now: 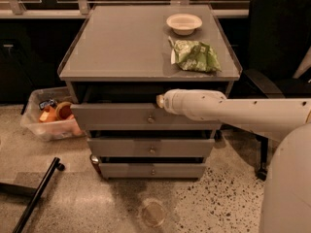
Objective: Open top drawer
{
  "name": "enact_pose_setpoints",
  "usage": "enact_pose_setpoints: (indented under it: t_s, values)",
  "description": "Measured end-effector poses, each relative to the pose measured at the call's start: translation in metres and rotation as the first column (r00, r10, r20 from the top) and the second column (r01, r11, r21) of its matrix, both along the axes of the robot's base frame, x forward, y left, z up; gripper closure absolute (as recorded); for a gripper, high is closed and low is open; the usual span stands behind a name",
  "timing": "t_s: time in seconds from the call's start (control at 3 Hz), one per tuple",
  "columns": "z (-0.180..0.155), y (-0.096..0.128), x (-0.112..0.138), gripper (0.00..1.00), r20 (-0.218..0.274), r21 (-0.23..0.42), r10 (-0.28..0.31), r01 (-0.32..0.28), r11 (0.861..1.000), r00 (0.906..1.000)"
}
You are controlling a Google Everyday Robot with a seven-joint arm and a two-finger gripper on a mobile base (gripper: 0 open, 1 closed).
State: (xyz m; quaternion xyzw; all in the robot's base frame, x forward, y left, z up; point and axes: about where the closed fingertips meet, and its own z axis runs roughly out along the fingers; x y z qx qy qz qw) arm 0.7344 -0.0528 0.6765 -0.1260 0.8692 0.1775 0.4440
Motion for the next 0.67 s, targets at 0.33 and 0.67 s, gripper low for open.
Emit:
enact_pose_setpoints:
  t_s: [0.33,0.67]
  values:
    - [0.003,-0.002,-0.009,1.0,-0.003,-0.022,0.021,-0.021,1.0,0.9998]
    - [0.0,-0.005,-0.026,1.0,-0.043,-0.045,0.045,-0.047,0.998,0.9981]
